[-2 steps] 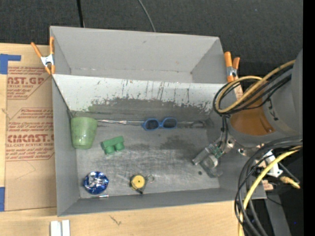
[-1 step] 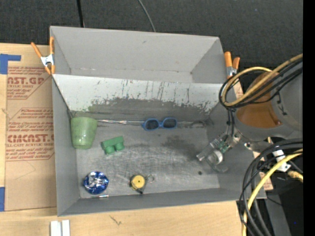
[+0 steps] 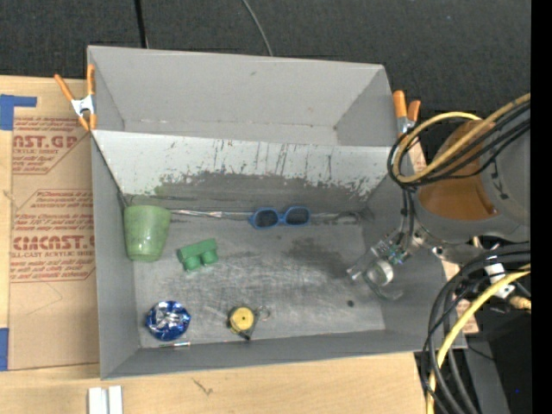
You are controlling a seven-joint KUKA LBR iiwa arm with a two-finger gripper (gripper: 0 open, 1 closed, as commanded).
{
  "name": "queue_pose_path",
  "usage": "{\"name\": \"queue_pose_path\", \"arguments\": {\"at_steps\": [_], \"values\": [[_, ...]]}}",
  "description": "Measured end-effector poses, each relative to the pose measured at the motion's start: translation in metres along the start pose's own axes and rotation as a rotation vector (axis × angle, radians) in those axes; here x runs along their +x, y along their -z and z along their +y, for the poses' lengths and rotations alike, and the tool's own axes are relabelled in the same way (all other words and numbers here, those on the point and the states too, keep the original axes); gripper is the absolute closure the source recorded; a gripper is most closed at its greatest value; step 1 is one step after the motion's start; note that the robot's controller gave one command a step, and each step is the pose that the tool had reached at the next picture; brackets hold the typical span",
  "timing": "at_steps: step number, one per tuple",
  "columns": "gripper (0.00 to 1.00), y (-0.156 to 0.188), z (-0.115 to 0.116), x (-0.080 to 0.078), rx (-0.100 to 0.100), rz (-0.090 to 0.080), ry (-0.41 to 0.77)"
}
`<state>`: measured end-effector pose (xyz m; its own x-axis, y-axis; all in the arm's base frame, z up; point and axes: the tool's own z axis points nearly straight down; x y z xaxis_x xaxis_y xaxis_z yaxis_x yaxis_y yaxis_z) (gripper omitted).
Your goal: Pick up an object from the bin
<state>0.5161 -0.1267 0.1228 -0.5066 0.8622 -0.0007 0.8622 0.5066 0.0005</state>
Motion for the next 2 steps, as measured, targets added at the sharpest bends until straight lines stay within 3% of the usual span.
{"name": "queue_pose_path", "arguments": {"at_steps": [2], "values": [[1.00,0.056,0.001,0.000,-0.001,-0.002,0.003]]}}
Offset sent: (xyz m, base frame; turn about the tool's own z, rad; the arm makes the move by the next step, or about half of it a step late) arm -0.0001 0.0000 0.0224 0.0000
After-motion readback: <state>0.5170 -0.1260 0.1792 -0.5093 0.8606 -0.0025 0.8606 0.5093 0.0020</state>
